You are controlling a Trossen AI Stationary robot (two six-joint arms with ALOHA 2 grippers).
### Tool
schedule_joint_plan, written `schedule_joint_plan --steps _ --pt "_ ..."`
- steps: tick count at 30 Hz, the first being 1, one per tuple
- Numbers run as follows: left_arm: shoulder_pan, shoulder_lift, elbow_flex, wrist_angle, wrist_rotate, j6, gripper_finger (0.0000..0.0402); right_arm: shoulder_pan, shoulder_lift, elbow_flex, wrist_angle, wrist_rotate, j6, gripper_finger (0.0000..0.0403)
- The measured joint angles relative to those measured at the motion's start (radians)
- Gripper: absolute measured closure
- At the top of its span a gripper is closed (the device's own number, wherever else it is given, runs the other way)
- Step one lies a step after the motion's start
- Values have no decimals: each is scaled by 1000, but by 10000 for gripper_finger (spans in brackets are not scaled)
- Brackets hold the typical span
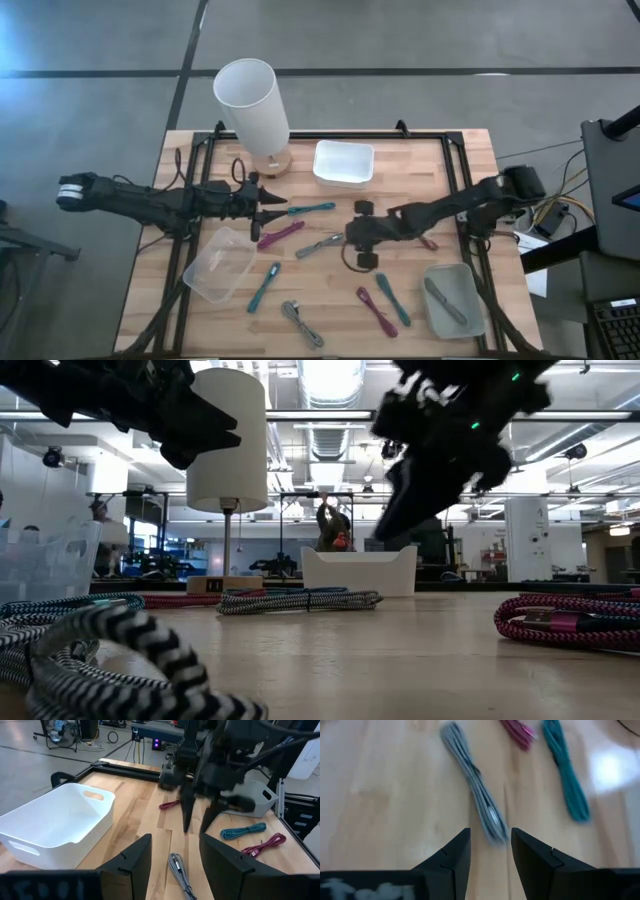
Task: Pick & Place USB Port
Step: Put the top white charger cable into the gray bin
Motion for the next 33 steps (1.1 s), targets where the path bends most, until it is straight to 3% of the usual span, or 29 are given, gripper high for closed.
schedule_joint_plan --steps 4,9,15,20,24,30,33 --pt "0 2 0 -1 0 0 232 -18 116 28 124 -93 -53 266" --pt "0 10 -1 0 -2 0 232 -37 249 109 120 -94 -93 266" --pt "0 15 -1 -2 -4 0 232 -40 346 192 98 42 -166 266" --pt "0 14 -1 -4 -3 0 232 -45 390 266 -13 44 -209 270" --pt "0 14 -1 -4 -3 3 232 -46 408 304 -88 36 -207 300" --pt "0 17 -1 -5 -3 3 232 -48 382 313 -141 9 -171 381" --pt "0 18 -1 -6 -3 3 232 -49 358 324 -223 7 -110 387"
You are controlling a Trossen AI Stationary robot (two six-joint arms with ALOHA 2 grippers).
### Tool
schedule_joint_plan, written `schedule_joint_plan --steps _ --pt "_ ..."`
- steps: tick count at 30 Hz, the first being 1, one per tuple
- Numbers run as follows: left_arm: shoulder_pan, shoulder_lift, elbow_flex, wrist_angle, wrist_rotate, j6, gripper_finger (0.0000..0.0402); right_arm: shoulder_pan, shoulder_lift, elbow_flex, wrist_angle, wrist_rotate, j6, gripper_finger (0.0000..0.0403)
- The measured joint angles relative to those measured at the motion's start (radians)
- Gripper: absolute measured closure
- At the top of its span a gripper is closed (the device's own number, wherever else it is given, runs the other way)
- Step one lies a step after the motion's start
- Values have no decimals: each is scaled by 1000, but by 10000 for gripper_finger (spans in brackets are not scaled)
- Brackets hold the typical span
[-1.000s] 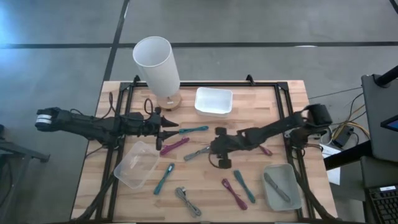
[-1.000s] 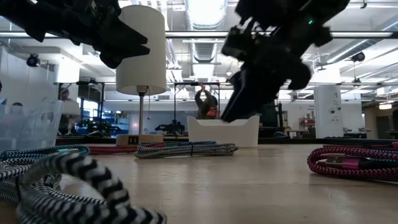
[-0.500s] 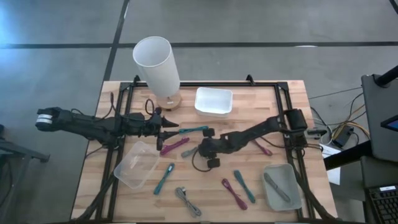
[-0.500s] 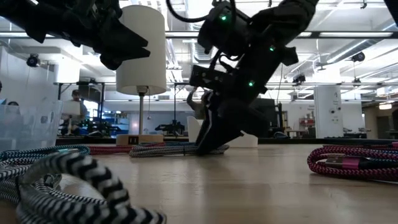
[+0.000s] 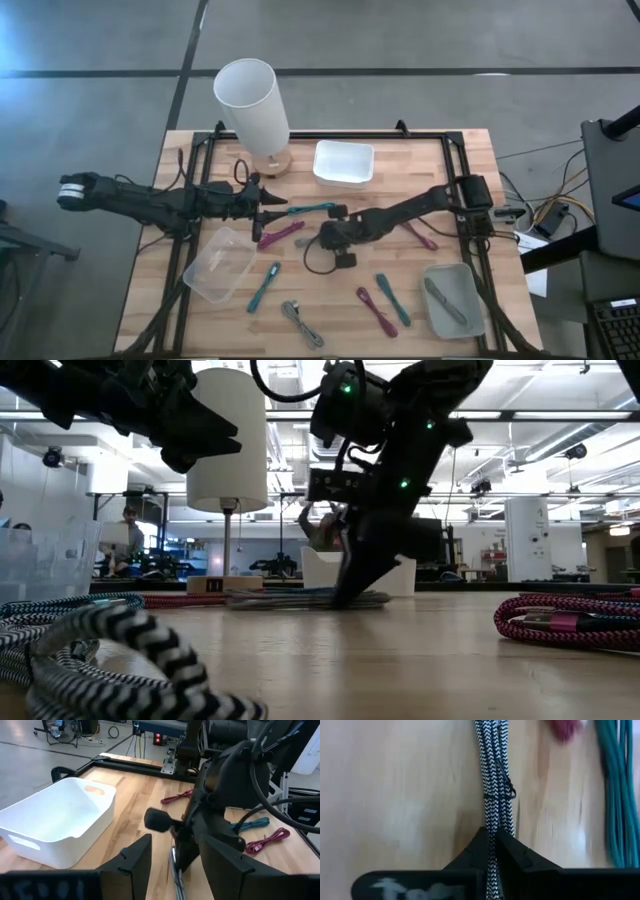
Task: Pick & Place USB Port
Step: Put the top white charger cable into the gray bin
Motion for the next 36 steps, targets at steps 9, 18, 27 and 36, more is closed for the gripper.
schedule_joint_plan --steps 9,18,27,36 --pt "0 0 0 3 0 0 232 28 -201 7 -309 -8 342 389" --pt "0 2 0 2 0 0 232 123 -471 -60 -435 -5 680 389" --pt "0 2 0 2 0 1 232 284 -708 -247 -445 -5 1081 389" --pt "0 2 0 3 0 1 232 521 -826 -343 -444 -66 1507 390"
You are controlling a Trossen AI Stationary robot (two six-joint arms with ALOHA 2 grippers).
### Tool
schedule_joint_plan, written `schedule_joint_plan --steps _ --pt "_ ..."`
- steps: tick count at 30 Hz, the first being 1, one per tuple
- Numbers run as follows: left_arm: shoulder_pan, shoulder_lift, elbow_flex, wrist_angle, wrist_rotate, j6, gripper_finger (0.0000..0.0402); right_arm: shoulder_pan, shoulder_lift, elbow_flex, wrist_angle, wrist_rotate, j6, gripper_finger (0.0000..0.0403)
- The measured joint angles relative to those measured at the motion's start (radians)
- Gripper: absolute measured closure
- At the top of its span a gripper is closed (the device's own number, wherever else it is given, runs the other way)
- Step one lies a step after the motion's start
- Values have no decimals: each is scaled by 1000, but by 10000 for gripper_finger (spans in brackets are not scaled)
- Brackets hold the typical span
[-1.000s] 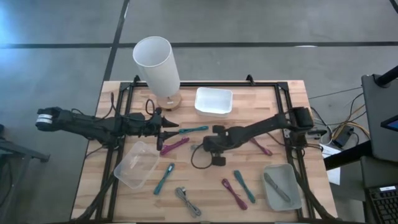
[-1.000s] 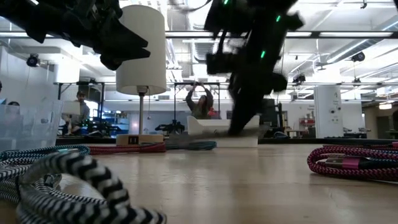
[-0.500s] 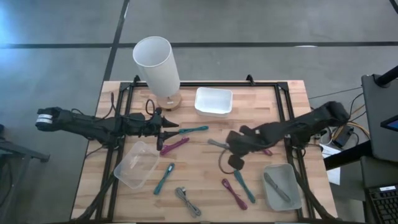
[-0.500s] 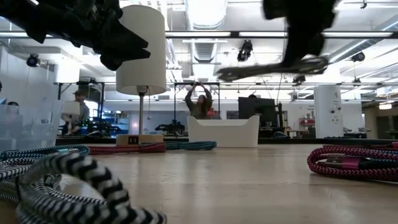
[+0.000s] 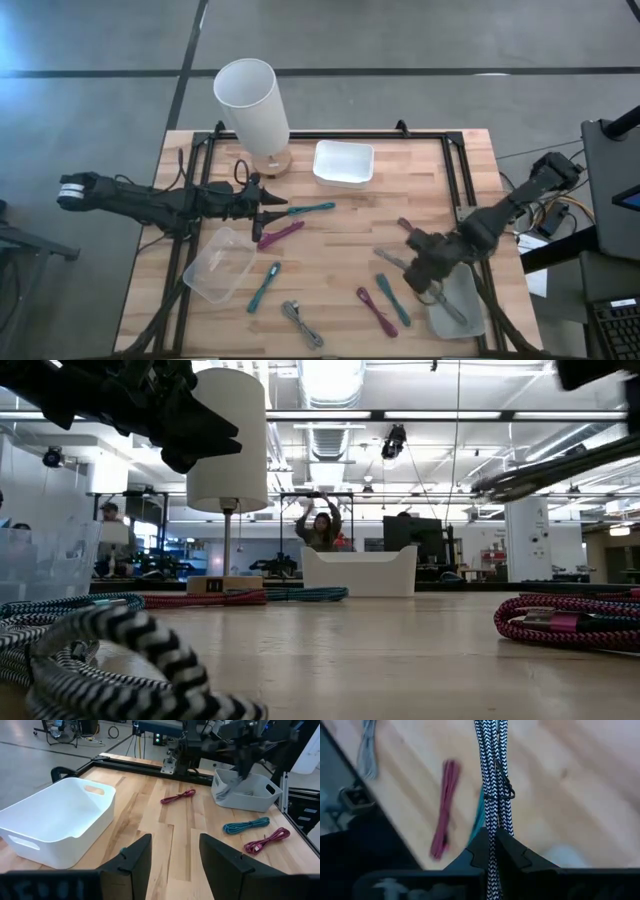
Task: Pick & Place USB Port
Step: Put the top white charger cable into the gray bin
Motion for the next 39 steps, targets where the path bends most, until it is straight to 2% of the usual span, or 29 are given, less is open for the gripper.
schedule_joint_plan --steps 10,19,23,27,34,39 --pt "0 0 0 3 0 0 232 265 -15 49 0 -9 383 390" --pt "0 0 0 3 0 -2 232 420 -10 51 -16 -36 654 390" --pt "0 0 0 3 0 -5 232 453 -4 51 -43 -124 723 390" --pt "0 0 0 3 0 -5 232 464 17 51 -166 -219 792 390" --pt "0 0 0 8 0 -16 232 463 94 50 -374 -172 793 390" --pt "0 0 0 8 0 -34 232 463 165 47 -361 -166 792 390"
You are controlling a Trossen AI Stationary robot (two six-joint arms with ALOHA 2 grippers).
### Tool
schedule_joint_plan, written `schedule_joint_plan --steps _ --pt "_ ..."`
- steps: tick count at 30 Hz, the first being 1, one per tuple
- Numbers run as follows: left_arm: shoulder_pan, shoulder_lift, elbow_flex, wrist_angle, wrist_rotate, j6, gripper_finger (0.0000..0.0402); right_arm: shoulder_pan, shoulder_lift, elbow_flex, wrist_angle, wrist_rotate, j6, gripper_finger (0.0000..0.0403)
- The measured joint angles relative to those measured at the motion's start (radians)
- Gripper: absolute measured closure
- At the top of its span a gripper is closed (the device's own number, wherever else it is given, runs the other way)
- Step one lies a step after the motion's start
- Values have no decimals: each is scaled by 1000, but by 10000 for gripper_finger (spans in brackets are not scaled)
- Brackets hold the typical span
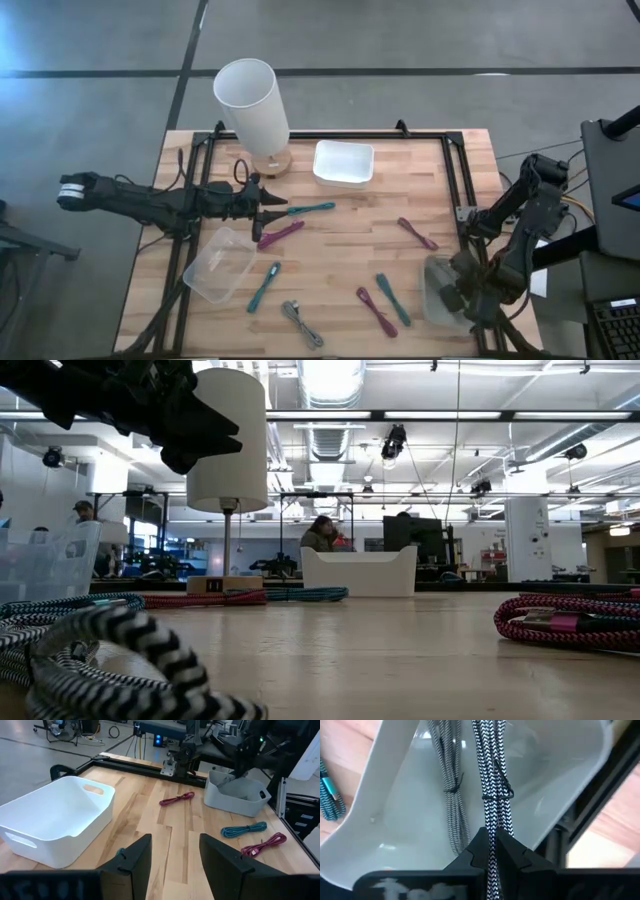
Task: Pick & Place USB Port
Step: Put the top white charger cable into the gray bin
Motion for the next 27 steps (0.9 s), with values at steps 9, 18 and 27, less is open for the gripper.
schedule_joint_plan --steps 9,18,27 --pt "0 0 0 4 0 -20 232 -17 98 0 104 -8 -35 381" --pt "0 0 0 22 0 -23 232 -49 97 0 111 -8 -34 308" --pt "0 0 0 22 0 -23 232 -83 89 0 278 -8 -54 267"
